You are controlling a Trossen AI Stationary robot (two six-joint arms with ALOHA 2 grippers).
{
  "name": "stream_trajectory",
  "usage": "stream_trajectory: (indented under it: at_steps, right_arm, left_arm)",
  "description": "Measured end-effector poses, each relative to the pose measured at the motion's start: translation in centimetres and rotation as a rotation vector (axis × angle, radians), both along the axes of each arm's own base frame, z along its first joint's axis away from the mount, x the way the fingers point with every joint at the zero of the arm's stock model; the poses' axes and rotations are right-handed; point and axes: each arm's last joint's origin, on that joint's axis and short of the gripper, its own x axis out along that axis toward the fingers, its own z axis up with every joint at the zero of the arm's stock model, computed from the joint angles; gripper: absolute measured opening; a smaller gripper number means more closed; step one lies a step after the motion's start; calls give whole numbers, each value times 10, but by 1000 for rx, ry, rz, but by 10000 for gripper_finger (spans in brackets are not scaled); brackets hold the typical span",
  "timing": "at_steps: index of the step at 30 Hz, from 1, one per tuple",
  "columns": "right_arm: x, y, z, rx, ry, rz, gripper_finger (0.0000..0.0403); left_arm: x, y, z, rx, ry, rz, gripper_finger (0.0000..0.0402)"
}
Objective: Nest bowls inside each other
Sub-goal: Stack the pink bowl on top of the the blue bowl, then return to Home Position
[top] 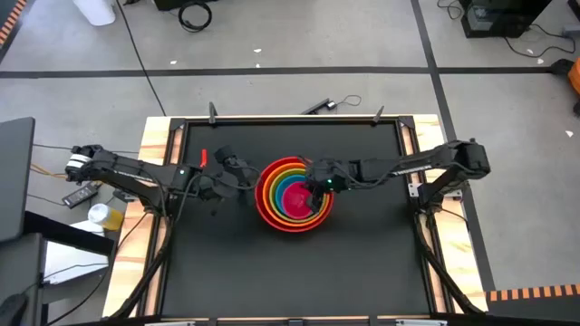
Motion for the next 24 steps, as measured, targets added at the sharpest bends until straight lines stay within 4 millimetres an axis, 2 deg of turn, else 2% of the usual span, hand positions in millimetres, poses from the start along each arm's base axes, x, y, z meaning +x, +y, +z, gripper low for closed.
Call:
stream_trajectory:
  at_steps: [8, 14, 20, 24]
  right_arm:
    - [0, -20, -3, 30, 15, -4, 120]
    - [-10, -24, 17, -113, -18, -1, 170]
    - [-31, -19, 57, -225, -137, 19, 175]
    - [-52, -5, 63, -263, -269, 80, 169]
  left_arm:
    - [1, 10, -3, -39, 20, -11, 213]
    - [2, 16, -3, -37, 36, -10, 213]
    - [3, 17, -7, -14, 54, -76, 213]
    - [-6, 23, -21, 13, 41, -163, 213]
